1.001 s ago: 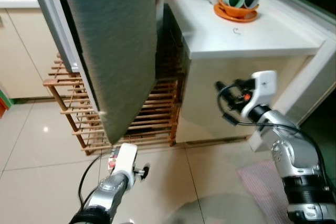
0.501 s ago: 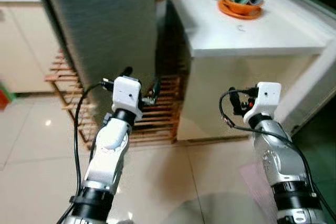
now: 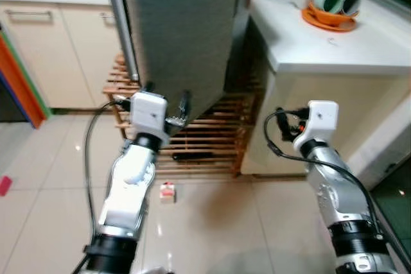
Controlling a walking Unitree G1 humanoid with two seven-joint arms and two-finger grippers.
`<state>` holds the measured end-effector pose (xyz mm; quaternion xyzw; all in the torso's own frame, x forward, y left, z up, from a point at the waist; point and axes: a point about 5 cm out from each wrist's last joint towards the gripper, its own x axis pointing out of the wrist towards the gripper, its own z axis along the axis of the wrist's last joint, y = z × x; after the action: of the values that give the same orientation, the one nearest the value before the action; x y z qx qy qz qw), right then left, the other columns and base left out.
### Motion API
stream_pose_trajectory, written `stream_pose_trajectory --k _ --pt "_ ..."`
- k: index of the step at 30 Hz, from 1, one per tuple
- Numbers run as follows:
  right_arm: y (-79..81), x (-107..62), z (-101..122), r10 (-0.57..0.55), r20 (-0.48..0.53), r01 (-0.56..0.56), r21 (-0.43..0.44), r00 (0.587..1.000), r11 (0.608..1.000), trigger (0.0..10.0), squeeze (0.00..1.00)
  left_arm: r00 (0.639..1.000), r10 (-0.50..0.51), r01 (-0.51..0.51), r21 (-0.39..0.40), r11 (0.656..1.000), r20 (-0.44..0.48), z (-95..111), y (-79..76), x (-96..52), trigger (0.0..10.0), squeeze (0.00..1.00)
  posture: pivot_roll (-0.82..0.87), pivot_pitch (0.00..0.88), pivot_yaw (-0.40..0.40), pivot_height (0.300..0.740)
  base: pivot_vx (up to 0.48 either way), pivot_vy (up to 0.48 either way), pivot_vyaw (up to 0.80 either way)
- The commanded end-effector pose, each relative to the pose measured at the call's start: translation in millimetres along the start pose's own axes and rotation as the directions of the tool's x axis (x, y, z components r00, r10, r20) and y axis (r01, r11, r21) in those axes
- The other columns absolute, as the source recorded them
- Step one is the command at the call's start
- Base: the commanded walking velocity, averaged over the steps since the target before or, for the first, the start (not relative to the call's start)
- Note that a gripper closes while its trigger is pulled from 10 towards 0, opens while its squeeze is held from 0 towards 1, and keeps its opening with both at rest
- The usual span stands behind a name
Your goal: Restocking fridge
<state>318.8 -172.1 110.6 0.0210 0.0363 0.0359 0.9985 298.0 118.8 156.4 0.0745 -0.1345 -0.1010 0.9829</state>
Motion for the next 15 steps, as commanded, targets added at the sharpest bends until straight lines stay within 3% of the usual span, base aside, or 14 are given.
stream_pose_trajectory --k 1,6,11,12,15 --pt "9.4 4.7 9.1 0.034 0.036 -0.033 -0.035 0.999 0.999 10.0 0.00 0.999 0.030 -0.028 0.040 0.999 -0.034 -4.3 4.8 -2.1 10.0 0.00 -0.04 0.000 -0.053 0.736 0.000 0.000 0.59" --pt "11.1 5.8 7.4 0.025 0.041 -0.023 -0.046 0.999 0.999 10.0 0.00 0.999 0.020 -0.019 0.017 1.000 -0.050 -7.5 2.3 -3.4 10.0 0.00 -0.03 0.000 -0.053 0.736 0.000 0.000 0.58" --pt "12.0 2.6 13.7 -0.014 0.109 0.023 -0.083 0.994 0.996 10.0 0.00 0.995 0.034 -0.039 -0.062 0.997 -0.092 -14.4 2.5 -9.9 10.0 0.00 -0.03 0.000 -0.052 0.736 0.000 0.000 0.00" --pt "10.2 -13.9 21.9 -0.021 0.211 0.041 -0.091 0.977 0.995 10.0 0.00 0.979 0.108 -0.132 -0.139 0.981 -0.171 -27.7 15.6 -23.6 10.0 0.00 -0.03 0.000 -0.049 0.736 0.000 0.435 0.00" --pt "5.4 -31.7 18.2 -0.035 0.237 0.061 -0.104 0.971 0.993 10.0 0.00 0.954 0.168 -0.216 -0.181 0.959 -0.248 -41.2 29.8 -41.7 10.0 0.00 -0.03 0.000 -0.048 0.736 0.000 0.449 0.00"
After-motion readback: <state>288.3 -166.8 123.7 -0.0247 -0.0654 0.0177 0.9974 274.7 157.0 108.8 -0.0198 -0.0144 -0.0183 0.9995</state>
